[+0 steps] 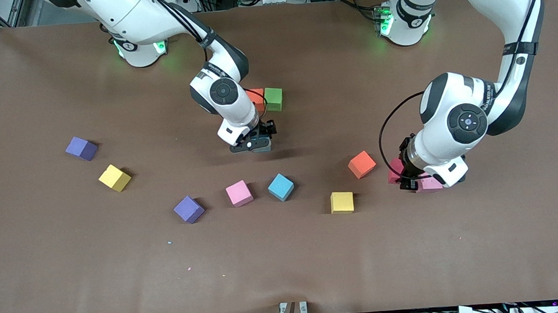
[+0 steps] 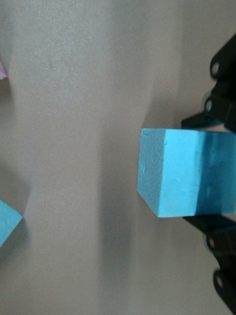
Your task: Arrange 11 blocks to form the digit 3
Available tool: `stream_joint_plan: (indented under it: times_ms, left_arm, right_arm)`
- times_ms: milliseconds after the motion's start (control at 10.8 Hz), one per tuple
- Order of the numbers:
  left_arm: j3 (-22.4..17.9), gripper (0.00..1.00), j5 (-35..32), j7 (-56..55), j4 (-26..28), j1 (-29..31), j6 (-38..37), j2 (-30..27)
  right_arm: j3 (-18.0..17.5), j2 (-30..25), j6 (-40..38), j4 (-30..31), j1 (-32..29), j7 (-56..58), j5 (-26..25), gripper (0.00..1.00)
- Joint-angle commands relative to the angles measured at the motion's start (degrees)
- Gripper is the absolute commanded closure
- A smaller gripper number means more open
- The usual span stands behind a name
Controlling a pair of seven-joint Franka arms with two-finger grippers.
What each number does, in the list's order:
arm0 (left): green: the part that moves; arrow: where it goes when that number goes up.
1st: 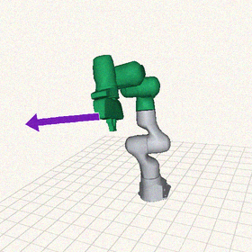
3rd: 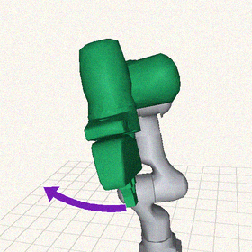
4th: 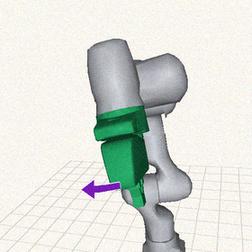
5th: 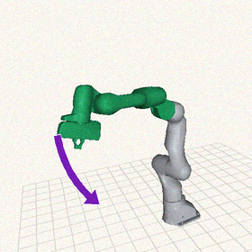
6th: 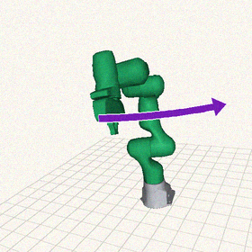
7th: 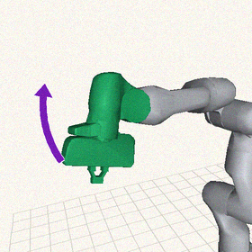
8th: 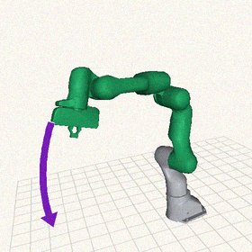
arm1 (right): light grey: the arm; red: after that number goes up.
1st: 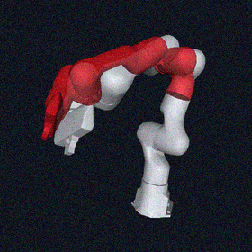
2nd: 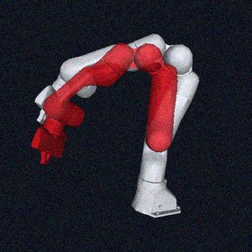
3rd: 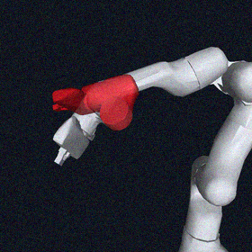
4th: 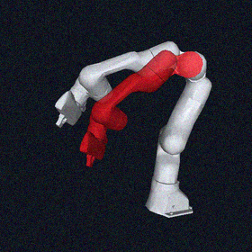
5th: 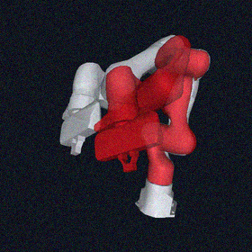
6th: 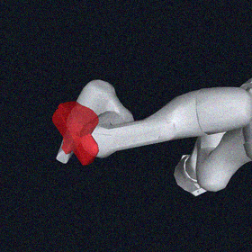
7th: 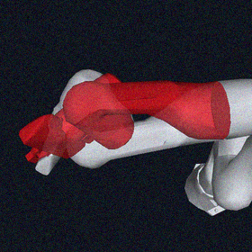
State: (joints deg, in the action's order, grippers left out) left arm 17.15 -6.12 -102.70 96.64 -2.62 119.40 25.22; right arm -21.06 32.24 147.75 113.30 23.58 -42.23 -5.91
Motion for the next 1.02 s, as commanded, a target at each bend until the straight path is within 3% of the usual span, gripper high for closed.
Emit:
stream_joint_plan:
  times_ms: [0, 185, 463, 741, 927]
  left_arm:
    - [0.3, 0.94, 0.4, 0.3, -0.9, -0.7, -1.1, 0.3]
    - [0.3, 0.94, 0.4, 0.2, -0.9, -0.7, -1.1, 0.3]
    - [0.3, 0.94, 0.3, 0.5, -0.9, -0.7, -1.1, 0.3]
    - [0.3, 0.94, 0.3, 0.4, -0.9, -0.7, -1.1, 1.6]
    - [0.3, 0.94, 0.2, 0.1, -0.5, -0.6, -1.9, 2.0]
  right_arm:
    - [0.1, 0.2, -0.4, -1.4, -0.1, -1.6, -1.7, 0.72]
    - [0.1, -1.3, -1.1, -1.3, -1.3, -0.8, -1.6, 0.89]
    - [0.0, -5.5, -7.4, -0.4, -4.4, 3.0, -1.6, 0.89]
    - [-0.1, -8.7, -6.4, 4.6, -7.5, 6.4, -1.5, 0.89]
    - [-0.1, -10.2, -1.7, 9.6, -9.1, 7.4, -1.5, 0.89]
